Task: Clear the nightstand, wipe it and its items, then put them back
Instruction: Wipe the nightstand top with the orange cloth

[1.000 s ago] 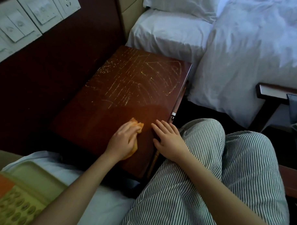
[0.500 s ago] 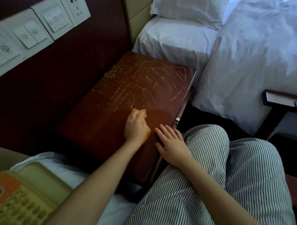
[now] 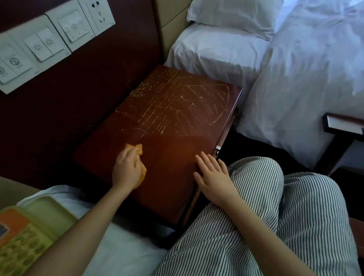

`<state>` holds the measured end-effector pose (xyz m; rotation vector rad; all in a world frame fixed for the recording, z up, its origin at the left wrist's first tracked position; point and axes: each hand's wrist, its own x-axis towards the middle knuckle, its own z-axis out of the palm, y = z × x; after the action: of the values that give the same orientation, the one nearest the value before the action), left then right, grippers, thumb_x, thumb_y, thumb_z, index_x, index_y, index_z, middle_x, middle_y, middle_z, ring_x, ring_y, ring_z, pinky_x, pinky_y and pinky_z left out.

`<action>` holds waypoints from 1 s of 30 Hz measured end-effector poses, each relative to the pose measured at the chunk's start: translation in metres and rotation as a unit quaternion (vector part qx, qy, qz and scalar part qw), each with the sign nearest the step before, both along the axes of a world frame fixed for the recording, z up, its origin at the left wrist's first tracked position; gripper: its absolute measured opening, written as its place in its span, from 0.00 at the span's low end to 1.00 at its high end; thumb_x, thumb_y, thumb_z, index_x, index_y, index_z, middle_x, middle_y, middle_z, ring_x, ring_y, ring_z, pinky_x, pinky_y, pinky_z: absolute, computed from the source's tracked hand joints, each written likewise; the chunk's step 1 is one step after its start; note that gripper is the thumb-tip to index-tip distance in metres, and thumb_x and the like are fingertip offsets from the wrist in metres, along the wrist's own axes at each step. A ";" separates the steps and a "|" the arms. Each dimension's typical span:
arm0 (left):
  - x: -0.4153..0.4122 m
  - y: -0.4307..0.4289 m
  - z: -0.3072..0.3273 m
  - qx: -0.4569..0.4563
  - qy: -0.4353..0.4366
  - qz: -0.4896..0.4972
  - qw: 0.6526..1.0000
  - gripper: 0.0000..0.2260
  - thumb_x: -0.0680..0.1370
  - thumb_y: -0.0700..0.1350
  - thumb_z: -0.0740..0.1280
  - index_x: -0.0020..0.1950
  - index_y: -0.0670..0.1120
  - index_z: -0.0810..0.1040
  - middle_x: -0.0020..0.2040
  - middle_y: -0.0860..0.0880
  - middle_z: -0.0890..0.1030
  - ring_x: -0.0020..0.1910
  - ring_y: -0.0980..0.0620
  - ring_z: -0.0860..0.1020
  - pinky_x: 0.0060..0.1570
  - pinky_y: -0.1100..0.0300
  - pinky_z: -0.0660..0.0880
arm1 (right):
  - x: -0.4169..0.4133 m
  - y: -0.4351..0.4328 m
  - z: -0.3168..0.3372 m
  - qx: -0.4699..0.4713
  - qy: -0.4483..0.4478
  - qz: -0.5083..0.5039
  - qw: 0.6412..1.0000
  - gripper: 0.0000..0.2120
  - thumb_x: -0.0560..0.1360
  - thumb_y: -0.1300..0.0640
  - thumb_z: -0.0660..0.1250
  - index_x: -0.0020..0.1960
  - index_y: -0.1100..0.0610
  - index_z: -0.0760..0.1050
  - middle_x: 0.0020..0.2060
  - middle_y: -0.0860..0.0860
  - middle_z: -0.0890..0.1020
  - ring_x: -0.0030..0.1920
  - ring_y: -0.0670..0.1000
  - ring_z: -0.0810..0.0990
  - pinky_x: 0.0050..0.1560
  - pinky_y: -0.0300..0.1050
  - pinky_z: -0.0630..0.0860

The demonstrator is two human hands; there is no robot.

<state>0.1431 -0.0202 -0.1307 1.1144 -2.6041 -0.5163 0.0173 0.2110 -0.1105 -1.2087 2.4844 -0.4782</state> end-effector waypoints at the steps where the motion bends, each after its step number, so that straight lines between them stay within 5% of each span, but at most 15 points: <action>1: -0.006 -0.008 -0.001 -0.007 -0.004 0.031 1.000 0.15 0.80 0.42 0.58 0.67 0.46 0.71 0.69 0.44 0.69 0.70 0.45 0.64 0.65 0.49 0.66 | 0.000 0.000 0.001 -0.004 0.000 0.000 1.000 0.27 0.82 0.45 0.47 0.78 0.50 0.44 0.77 0.47 0.46 0.76 0.47 0.41 0.72 0.45 0.33; 6: -0.060 -0.010 0.001 -0.014 -0.004 0.049 0.999 0.16 0.80 0.41 0.58 0.68 0.46 0.70 0.67 0.44 0.70 0.66 0.44 0.68 0.61 0.50 0.70 | 0.004 -0.002 0.002 0.001 0.017 0.015 1.000 0.26 0.82 0.45 0.46 0.78 0.50 0.44 0.77 0.47 0.46 0.76 0.48 0.41 0.70 0.44 0.32; 11: -0.074 0.039 -0.004 0.006 0.001 -0.085 0.996 0.17 0.80 0.42 0.57 0.69 0.48 0.69 0.69 0.46 0.69 0.70 0.46 0.64 0.66 0.52 0.65 | 0.002 -0.002 -0.003 0.009 0.031 0.017 0.999 0.39 0.70 0.37 0.30 0.77 0.50 0.46 0.77 0.47 0.49 0.76 0.48 0.43 0.69 0.44 0.33; 17: -0.014 0.047 -0.002 0.017 0.023 -0.237 0.971 0.13 0.78 0.40 0.62 0.62 0.49 0.76 0.65 0.49 0.73 0.68 0.51 0.67 0.65 0.59 0.64 | 0.000 -0.001 -0.006 0.014 0.032 0.011 0.999 0.41 0.68 0.37 0.29 0.78 0.50 0.46 0.77 0.47 0.48 0.76 0.48 0.43 0.69 0.44 0.33; 21: 0.003 0.009 0.000 0.023 0.010 -0.119 0.993 0.14 0.79 0.40 0.61 0.64 0.48 0.75 0.67 0.48 0.71 0.67 0.48 0.67 0.63 0.56 0.66 | 0.002 -0.001 -0.002 0.010 0.024 0.009 1.000 0.37 0.72 0.37 0.32 0.78 0.50 0.47 0.77 0.47 0.49 0.76 0.48 0.43 0.70 0.44 0.33; 25: -0.028 -0.013 0.005 0.024 0.013 0.035 0.999 0.15 0.80 0.41 0.59 0.66 0.47 0.72 0.71 0.46 0.68 0.72 0.46 0.62 0.67 0.50 0.62 | 0.003 -0.001 0.001 0.013 0.022 0.013 1.000 0.26 0.82 0.45 0.47 0.78 0.51 0.46 0.77 0.48 0.47 0.76 0.48 0.42 0.71 0.45 0.33; 30: -0.072 0.004 0.006 0.033 0.037 0.078 0.996 0.15 0.80 0.40 0.58 0.66 0.46 0.72 0.69 0.46 0.69 0.70 0.46 0.64 0.65 0.51 0.65 | 0.003 0.000 0.003 0.006 0.025 0.006 1.000 0.26 0.82 0.46 0.48 0.78 0.51 0.46 0.77 0.48 0.48 0.76 0.49 0.42 0.71 0.45 0.34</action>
<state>0.0714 -0.0160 -0.1245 1.2824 -2.4292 -0.5995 0.0200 0.2109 -0.1074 -1.2442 2.5171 -0.4334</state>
